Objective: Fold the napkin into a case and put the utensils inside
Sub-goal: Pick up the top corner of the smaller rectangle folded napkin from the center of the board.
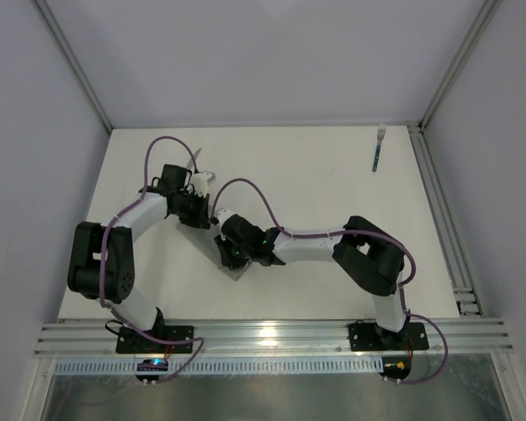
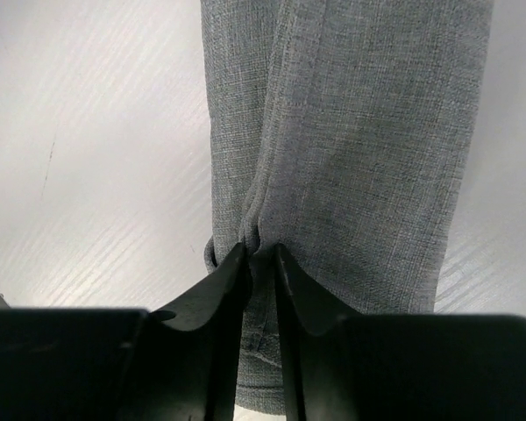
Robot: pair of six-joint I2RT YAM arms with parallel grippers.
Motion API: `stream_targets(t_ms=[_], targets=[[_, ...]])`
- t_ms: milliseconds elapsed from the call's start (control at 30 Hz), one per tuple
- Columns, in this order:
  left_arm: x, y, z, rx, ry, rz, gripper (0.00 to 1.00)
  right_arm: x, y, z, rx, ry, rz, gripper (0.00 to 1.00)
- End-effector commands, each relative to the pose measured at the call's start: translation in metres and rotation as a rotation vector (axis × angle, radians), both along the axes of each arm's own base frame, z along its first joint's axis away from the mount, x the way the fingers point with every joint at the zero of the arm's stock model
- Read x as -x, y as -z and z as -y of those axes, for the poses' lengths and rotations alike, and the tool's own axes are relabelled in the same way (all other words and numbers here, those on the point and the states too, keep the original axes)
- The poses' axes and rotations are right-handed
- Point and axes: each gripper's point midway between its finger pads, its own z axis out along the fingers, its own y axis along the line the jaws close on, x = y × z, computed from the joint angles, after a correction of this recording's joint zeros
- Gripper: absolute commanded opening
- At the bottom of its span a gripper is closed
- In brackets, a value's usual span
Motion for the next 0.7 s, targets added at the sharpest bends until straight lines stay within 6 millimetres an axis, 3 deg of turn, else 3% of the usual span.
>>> stream_targets(t_ms=[0, 100, 200, 367, 500, 667], targets=[[-0.016, -0.016, -0.001, 0.009, -0.007, 0.074, 0.00, 0.013, 0.003, 0.013, 0.038, -0.005, -0.036, 0.22], [-0.017, -0.018, -0.001, 0.009, -0.008, 0.080, 0.00, 0.014, 0.006, 0.016, 0.052, -0.005, -0.042, 0.20], [-0.019, -0.021, -0.001, 0.008, -0.014, 0.086, 0.00, 0.014, 0.009, 0.019, 0.070, 0.001, -0.051, 0.34], [-0.021, -0.024, -0.001, 0.007, -0.014, 0.093, 0.00, 0.016, 0.010, 0.023, 0.082, 0.000, -0.047, 0.37], [-0.022, -0.022, -0.002, 0.006, -0.018, 0.090, 0.00, 0.016, 0.015, 0.026, 0.113, -0.010, -0.042, 0.35], [-0.026, -0.027, -0.001, 0.013, -0.032, 0.102, 0.00, 0.017, 0.028, 0.030, 0.155, -0.010, -0.060, 0.23]])
